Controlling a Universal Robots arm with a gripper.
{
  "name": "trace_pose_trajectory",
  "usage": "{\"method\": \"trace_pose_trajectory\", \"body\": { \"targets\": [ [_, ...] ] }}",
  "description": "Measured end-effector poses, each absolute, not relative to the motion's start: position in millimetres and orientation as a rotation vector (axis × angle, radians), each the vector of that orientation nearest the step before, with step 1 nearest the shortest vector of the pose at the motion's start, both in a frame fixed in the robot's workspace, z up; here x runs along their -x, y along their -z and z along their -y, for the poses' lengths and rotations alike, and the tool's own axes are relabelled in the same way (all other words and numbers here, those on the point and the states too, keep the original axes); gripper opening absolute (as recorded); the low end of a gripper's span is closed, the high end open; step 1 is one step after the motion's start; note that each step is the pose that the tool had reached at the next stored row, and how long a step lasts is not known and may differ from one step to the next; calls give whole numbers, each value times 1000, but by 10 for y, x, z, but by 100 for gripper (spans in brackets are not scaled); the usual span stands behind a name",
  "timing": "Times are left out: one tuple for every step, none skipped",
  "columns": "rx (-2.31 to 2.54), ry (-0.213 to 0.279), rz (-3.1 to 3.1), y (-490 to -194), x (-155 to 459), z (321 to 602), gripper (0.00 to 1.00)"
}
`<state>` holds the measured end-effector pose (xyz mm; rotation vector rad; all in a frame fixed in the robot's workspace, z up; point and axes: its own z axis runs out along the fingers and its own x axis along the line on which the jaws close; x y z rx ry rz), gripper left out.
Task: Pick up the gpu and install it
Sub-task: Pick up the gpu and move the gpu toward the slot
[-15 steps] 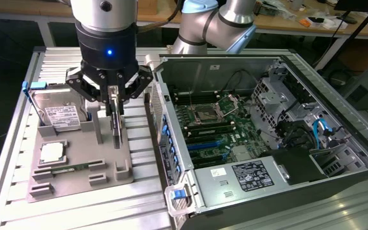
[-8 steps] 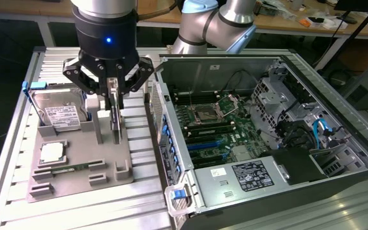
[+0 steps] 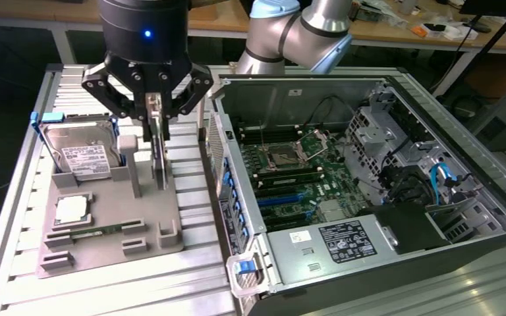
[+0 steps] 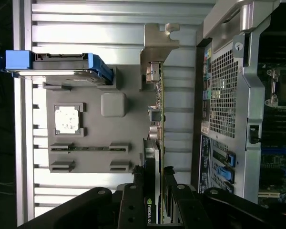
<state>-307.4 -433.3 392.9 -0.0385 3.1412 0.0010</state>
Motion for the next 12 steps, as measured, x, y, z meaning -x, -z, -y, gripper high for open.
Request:
{"method": "trace_pose_trajectory", "body": {
  "targets": [
    [39, 0, -3141, -3953, 3073, 4333, 27],
    [39, 1, -3141, -4002, 3073, 4334, 27],
    [39, 2, -3141, -4032, 3073, 4333, 27],
    [39, 2, -3141, -4053, 3072, 4333, 27],
    [39, 3, -3141, -4074, 3072, 4333, 27],
    [39, 3, -3141, -4095, 3072, 4333, 27],
    [38, 4, -3141, -4116, 3072, 4334, 27],
    [39, 5, -3141, -4134, 3072, 4334, 27],
    [38, 6, -3141, -4150, 3072, 4333, 27],
    [39, 8, -3141, -4167, 3071, 4334, 27],
    [39, 9, -3141, -4182, 3071, 4333, 27],
    [39, 10, -3141, -4199, 3071, 4334, 27]
  ]
}}
